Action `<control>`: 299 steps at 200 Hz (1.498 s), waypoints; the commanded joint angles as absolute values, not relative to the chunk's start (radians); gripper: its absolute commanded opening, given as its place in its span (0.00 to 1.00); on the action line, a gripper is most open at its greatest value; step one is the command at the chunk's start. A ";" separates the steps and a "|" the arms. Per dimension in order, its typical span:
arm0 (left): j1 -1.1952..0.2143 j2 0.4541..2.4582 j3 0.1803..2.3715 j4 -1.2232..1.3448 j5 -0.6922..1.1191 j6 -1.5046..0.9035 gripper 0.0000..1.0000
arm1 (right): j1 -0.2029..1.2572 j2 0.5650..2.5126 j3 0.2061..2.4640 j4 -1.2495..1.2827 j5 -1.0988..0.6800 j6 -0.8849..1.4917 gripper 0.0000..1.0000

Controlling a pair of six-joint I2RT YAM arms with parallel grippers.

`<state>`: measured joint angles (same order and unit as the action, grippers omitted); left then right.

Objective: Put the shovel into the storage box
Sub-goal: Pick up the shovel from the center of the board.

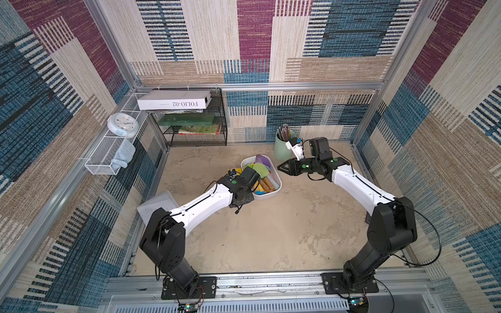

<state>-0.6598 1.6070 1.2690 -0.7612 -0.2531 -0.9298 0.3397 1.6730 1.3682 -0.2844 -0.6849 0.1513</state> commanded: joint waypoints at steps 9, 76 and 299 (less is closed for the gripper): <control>-0.660 1.541 1.240 -0.694 -0.172 -0.856 0.26 | 0.365 1.670 1.392 -0.238 -0.739 0.227 0.40; -0.660 1.402 1.177 -0.536 0.110 -0.743 0.26 | 0.459 1.668 1.413 -0.177 -0.669 0.356 0.55; -0.663 1.370 1.162 -0.489 0.125 -0.753 0.26 | 0.504 1.813 1.438 -0.086 -0.574 0.494 0.33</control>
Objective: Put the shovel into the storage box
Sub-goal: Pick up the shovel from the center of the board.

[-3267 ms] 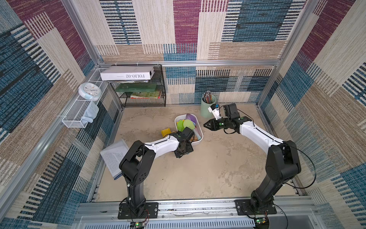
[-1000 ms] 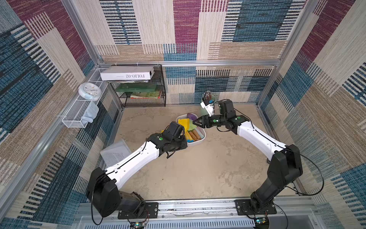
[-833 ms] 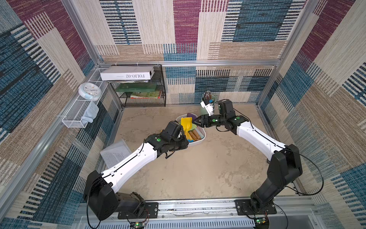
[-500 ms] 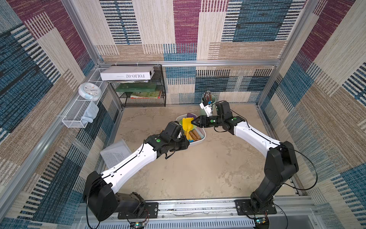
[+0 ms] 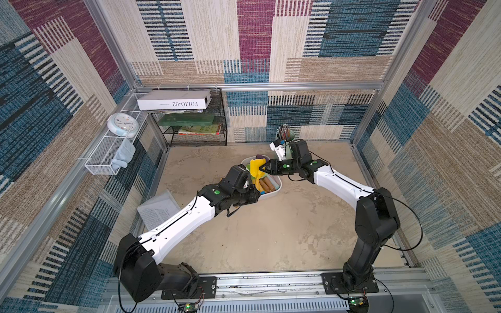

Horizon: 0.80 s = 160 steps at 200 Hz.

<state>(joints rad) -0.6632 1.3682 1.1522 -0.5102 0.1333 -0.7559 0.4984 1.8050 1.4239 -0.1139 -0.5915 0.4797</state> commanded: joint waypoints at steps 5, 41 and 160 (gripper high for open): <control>-0.663 1.370 1.163 -0.489 0.124 -0.752 0.26 | 0.504 1.815 1.440 -0.086 -0.571 0.495 0.32; -0.663 1.375 1.169 -0.497 0.113 -0.754 0.26 | 0.511 1.826 1.447 -0.084 -0.555 0.506 0.25; -0.667 1.401 1.204 -0.518 0.108 -0.752 0.82 | 0.523 1.854 1.465 -0.078 -0.523 0.522 0.00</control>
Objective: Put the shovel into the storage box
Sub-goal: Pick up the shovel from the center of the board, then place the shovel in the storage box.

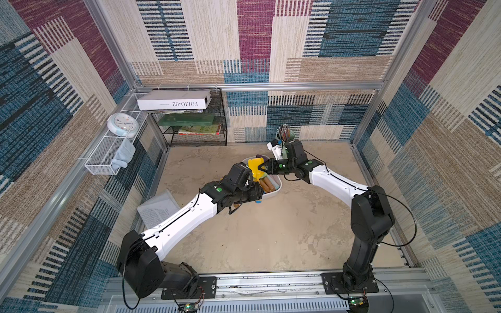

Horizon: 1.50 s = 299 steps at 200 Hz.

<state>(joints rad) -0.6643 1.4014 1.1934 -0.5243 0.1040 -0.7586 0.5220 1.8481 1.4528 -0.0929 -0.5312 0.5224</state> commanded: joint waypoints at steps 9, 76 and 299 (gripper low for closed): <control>-0.666 1.399 1.208 -0.520 0.109 -0.750 0.89 | 0.523 1.858 1.468 -0.078 -0.522 0.523 0.00; -0.666 1.352 1.204 -0.527 0.106 -0.733 0.99 | 0.517 1.945 1.607 -0.180 -0.512 0.442 0.00; -0.640 1.188 1.161 -0.602 0.007 -0.723 0.99 | 0.410 2.448 2.221 -0.621 -0.747 0.055 0.00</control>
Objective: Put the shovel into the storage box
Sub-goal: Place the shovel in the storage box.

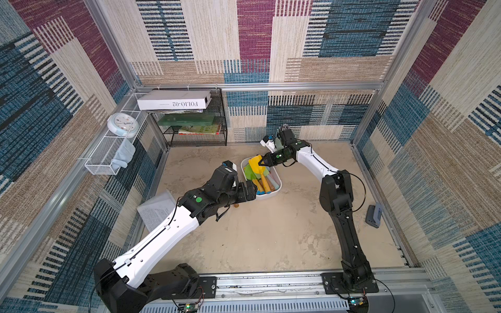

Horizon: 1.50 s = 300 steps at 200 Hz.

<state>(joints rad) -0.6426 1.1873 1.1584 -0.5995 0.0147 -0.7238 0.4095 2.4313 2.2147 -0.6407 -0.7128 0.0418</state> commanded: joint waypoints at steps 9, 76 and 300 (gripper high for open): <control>-0.639 1.189 1.161 -0.603 0.007 -0.723 0.99 | 0.411 2.455 2.220 -0.618 -0.748 0.059 0.00; -0.638 1.193 1.157 -0.605 0.006 -0.720 0.99 | 0.411 2.490 2.223 -0.565 -0.747 0.100 0.00; -0.635 1.255 1.176 -0.623 0.031 -0.731 0.99 | 0.413 2.547 2.288 -0.577 -0.718 0.121 0.29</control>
